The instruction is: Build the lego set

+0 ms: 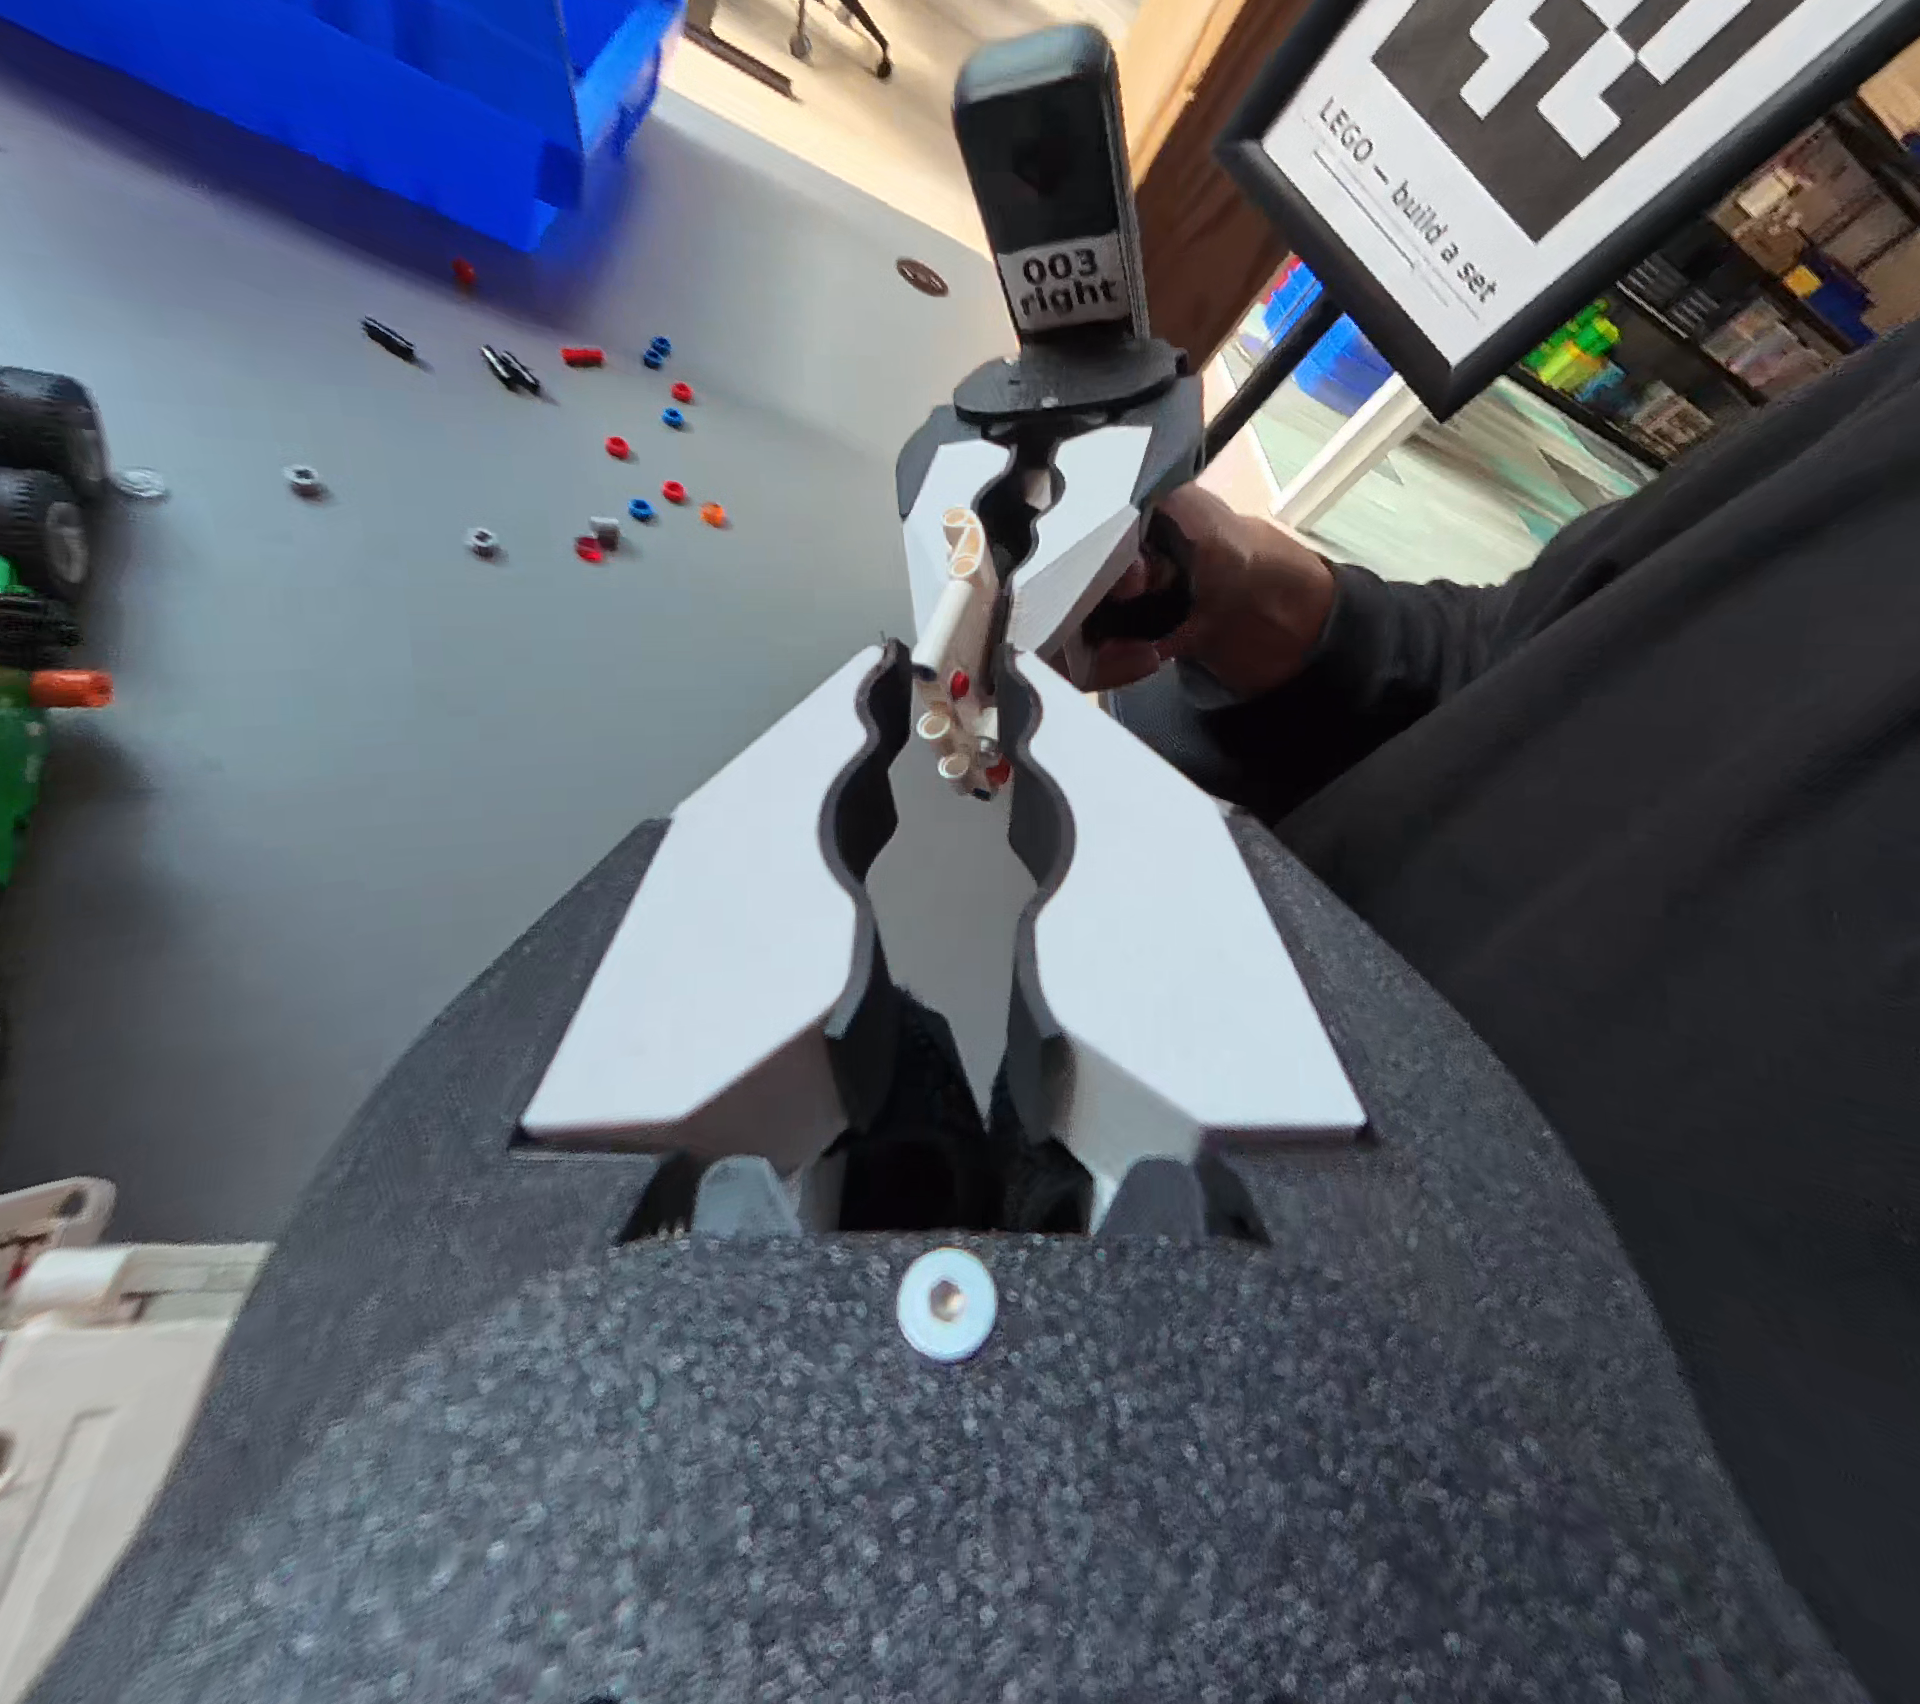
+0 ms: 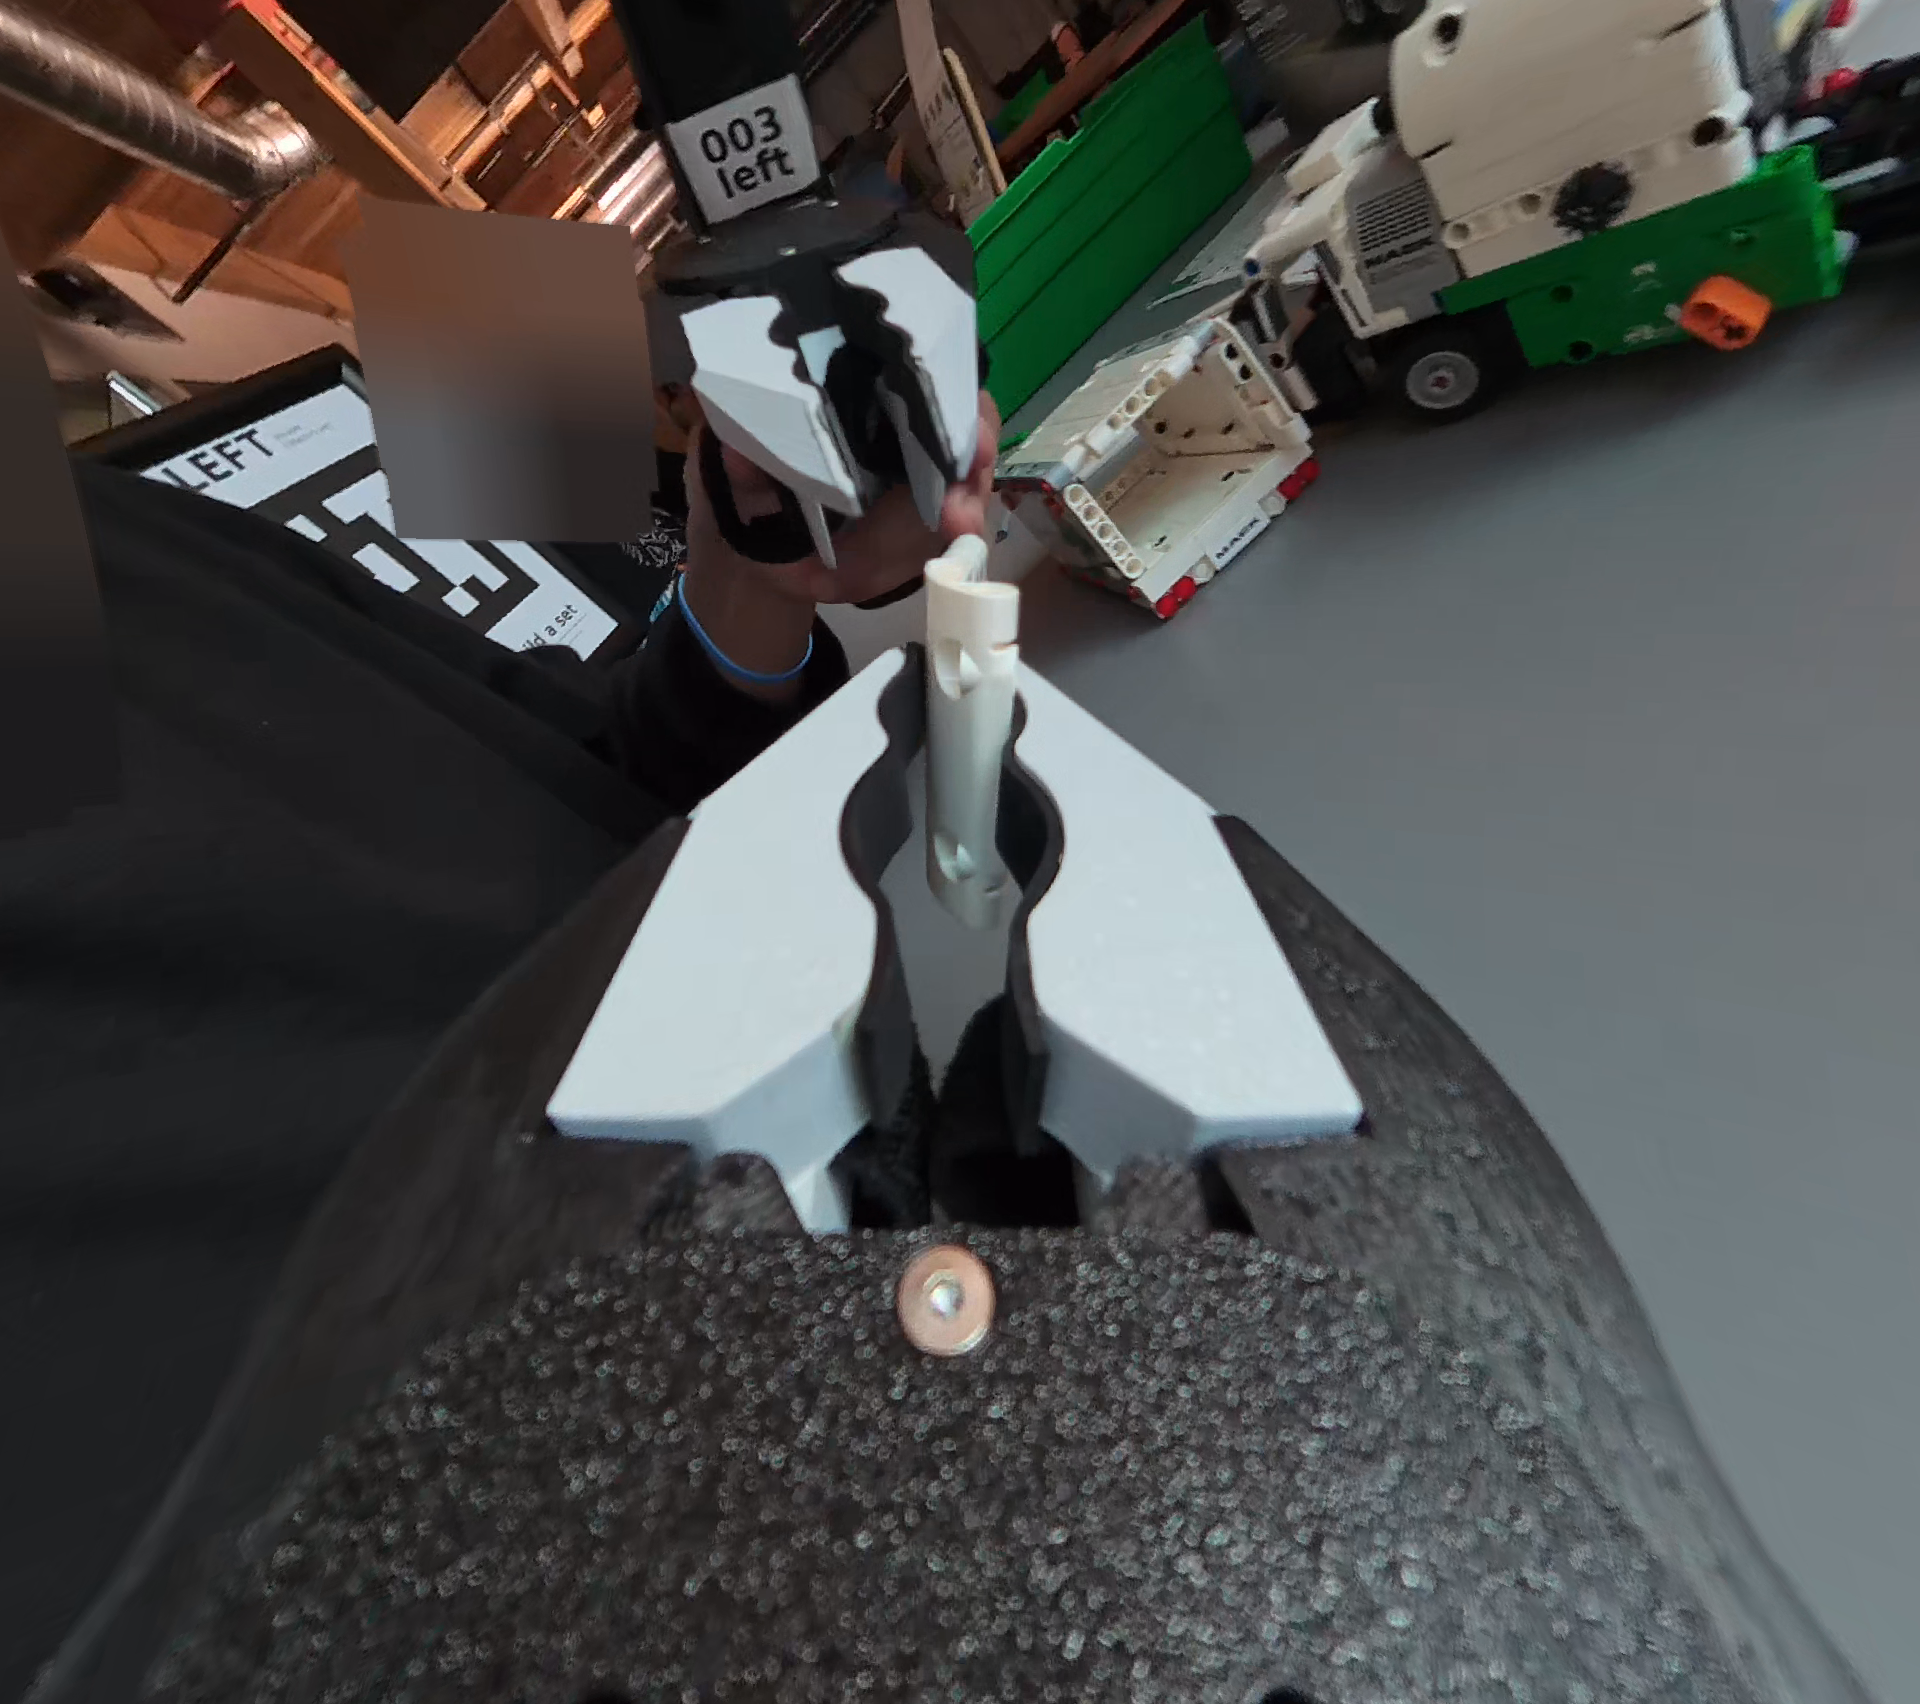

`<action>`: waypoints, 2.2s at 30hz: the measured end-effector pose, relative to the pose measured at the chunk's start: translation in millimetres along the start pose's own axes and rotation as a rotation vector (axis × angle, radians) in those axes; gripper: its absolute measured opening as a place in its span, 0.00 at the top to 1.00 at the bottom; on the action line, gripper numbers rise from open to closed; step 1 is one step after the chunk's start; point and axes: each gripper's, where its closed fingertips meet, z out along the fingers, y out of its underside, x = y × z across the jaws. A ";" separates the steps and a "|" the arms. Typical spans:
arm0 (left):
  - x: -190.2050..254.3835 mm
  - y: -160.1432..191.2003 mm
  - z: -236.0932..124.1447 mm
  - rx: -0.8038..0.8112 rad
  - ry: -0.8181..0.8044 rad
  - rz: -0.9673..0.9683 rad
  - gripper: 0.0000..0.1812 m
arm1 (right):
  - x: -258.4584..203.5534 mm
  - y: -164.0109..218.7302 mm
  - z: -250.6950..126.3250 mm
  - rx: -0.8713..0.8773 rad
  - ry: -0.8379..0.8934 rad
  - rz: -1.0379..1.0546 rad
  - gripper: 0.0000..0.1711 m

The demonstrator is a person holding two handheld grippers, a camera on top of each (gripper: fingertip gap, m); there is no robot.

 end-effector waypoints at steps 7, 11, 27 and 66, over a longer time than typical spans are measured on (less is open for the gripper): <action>-25.1 12.5 33.9 -0.106 -0.233 0.126 0.93 | 30.5 -15.9 -60.9 0.067 0.220 -0.056 0.95; -49.2 18.1 73.0 -0.202 -0.388 0.207 0.93 | 63.0 -20.8 -122.5 0.152 0.455 -0.058 0.95; -84.7 24.1 161.6 -0.345 -0.420 0.218 0.93 | 61.2 -27.4 -157.2 0.329 0.328 0.109 0.95; -27.4 2.4 116.0 -0.302 -0.274 0.588 0.97 | 51.1 -0.5 -85.2 0.199 0.156 0.446 0.95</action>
